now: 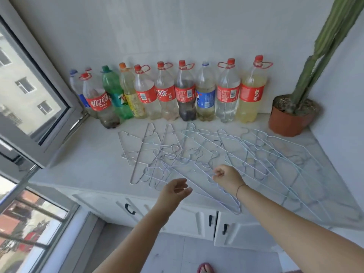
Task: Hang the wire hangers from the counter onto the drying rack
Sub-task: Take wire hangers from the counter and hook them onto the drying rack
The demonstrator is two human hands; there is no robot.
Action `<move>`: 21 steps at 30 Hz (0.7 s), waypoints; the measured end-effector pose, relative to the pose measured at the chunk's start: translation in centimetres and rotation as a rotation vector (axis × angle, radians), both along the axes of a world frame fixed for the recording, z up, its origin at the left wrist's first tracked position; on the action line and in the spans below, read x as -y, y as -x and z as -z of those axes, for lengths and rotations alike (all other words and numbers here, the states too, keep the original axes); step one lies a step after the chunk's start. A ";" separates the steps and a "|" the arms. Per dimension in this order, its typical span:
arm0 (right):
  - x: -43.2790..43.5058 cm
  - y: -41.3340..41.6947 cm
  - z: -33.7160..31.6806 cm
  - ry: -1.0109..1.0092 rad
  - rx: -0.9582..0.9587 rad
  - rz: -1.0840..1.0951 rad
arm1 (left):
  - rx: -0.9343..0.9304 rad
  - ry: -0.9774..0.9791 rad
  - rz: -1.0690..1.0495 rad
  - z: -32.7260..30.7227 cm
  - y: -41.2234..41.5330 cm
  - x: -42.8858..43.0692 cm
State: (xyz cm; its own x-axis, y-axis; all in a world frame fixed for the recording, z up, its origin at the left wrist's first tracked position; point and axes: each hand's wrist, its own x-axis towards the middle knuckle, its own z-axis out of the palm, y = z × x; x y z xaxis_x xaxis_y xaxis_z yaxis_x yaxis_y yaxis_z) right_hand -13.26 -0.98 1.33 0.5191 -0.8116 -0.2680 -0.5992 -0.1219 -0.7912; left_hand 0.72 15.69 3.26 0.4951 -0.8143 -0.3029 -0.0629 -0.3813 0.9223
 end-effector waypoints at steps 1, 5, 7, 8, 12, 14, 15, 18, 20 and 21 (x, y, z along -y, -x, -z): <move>0.6 -0.6 0.6 -0.017 -0.014 0.002 | -0.019 -0.015 -0.003 0.4 -0.4 0.8; 2.9 -2.6 2.8 -0.056 -0.073 0.003 | -0.046 -0.038 -0.001 1.4 -2.3 4.1; 3.8 -3.3 3.7 -0.059 -0.114 -0.007 | -0.052 -0.068 -0.005 1.9 -3.1 5.4; 4.1 -3.6 4.0 -0.065 -0.127 -0.016 | -0.057 -0.080 -0.008 2.2 -3.4 5.8; 5.1 -4.7 5.5 -0.123 -0.146 -0.066 | -0.095 -0.125 -0.045 3.7 -3.7 7.0; 5.3 -5.1 6.2 -0.165 -0.158 -0.095 | -0.120 -0.160 -0.065 4.5 -3.4 7.5; 5.4 -5.2 6.5 -0.180 -0.161 -0.102 | -0.134 -0.176 -0.072 4.7 -3.1 7.8; 5.8 -5.5 6.7 -0.194 -0.149 -0.119 | -0.161 -0.215 -0.081 5.2 -2.3 8.8; 6.2 -5.6 6.7 -0.212 -0.132 -0.147 | -0.168 -0.246 -0.102 5.5 -2.0 9.5; 6.4 -5.7 6.6 -0.221 -0.121 -0.167 | -0.178 -0.259 -0.118 5.6 -1.9 9.8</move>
State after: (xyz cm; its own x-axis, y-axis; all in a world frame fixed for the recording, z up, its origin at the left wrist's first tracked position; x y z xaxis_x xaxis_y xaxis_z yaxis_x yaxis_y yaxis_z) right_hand -7.59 -7.42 -5.25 0.5939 -0.6327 -0.4970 -0.6772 -0.0598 -0.7333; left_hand 2.67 5.90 -2.37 0.5017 -0.6395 -0.5825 0.1490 -0.5995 0.7864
